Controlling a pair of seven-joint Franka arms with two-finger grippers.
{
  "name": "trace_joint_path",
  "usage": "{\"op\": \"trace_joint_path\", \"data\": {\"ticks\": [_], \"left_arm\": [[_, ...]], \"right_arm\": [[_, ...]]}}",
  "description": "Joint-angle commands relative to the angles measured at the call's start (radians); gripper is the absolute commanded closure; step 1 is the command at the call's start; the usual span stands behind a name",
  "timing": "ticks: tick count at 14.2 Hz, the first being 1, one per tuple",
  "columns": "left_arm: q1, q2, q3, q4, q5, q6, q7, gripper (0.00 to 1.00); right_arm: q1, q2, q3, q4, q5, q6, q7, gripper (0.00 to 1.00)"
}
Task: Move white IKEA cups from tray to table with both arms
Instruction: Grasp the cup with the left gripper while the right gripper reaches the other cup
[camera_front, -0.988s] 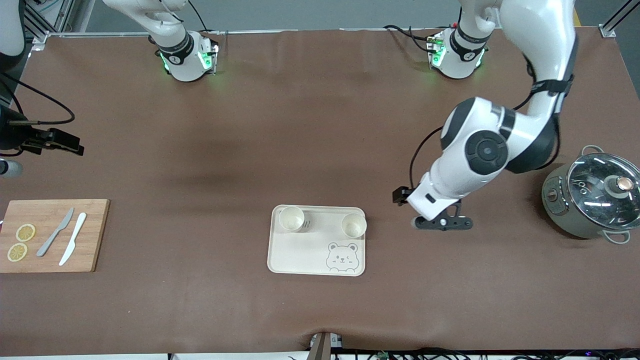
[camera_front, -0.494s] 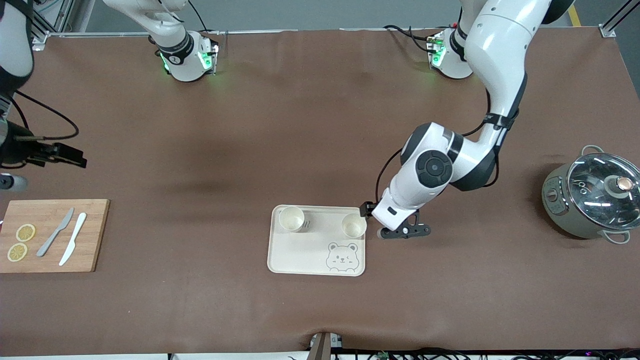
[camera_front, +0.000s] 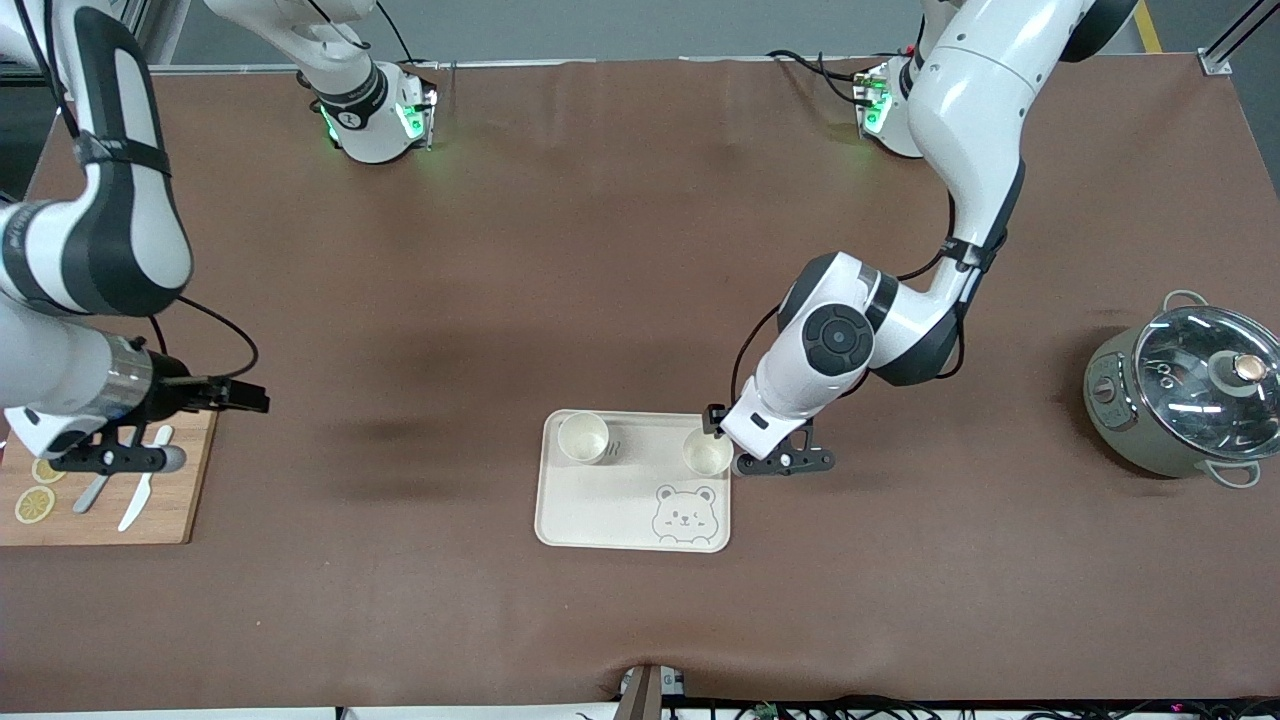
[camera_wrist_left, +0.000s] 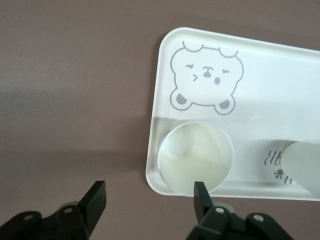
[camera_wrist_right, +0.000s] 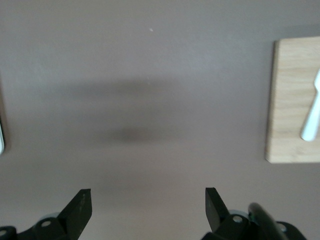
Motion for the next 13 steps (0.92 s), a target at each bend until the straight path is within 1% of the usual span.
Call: {"op": "trace_joint_path", "data": {"ticks": [1, 2, 4, 6, 9, 12, 13], "left_arm": [[-0.012, 0.04, 0.012, 0.022, -0.011, 0.041, -0.006, 0.22], [-0.012, 0.044, 0.012, 0.022, -0.011, 0.058, -0.006, 0.22], [-0.012, 0.051, 0.012, 0.022, -0.011, 0.061, -0.004, 0.25], [-0.012, 0.055, 0.014, 0.022, -0.011, 0.063, -0.004, 0.28], [-0.012, 0.064, 0.014, 0.022, -0.011, 0.075, -0.004, 0.29], [-0.012, 0.064, 0.012, 0.021, -0.009, 0.076, -0.001, 0.33], [-0.012, 0.064, 0.012, 0.021, -0.009, 0.076, 0.0, 0.36]], "right_arm": [[0.049, 0.05, -0.001, 0.022, 0.009, 0.059, 0.104, 0.0], [0.076, 0.067, -0.001, 0.023, 0.009, 0.07, 0.155, 0.0], [0.122, 0.081, -0.001, 0.023, 0.009, 0.115, 0.253, 0.0], [0.168, 0.109, -0.001, 0.023, 0.012, 0.127, 0.333, 0.0], [0.235, 0.144, -0.001, 0.023, 0.014, 0.188, 0.454, 0.0], [0.314, 0.179, -0.001, 0.022, 0.017, 0.243, 0.572, 0.0], [0.345, 0.192, -0.001, 0.023, 0.018, 0.262, 0.615, 0.0]]}}
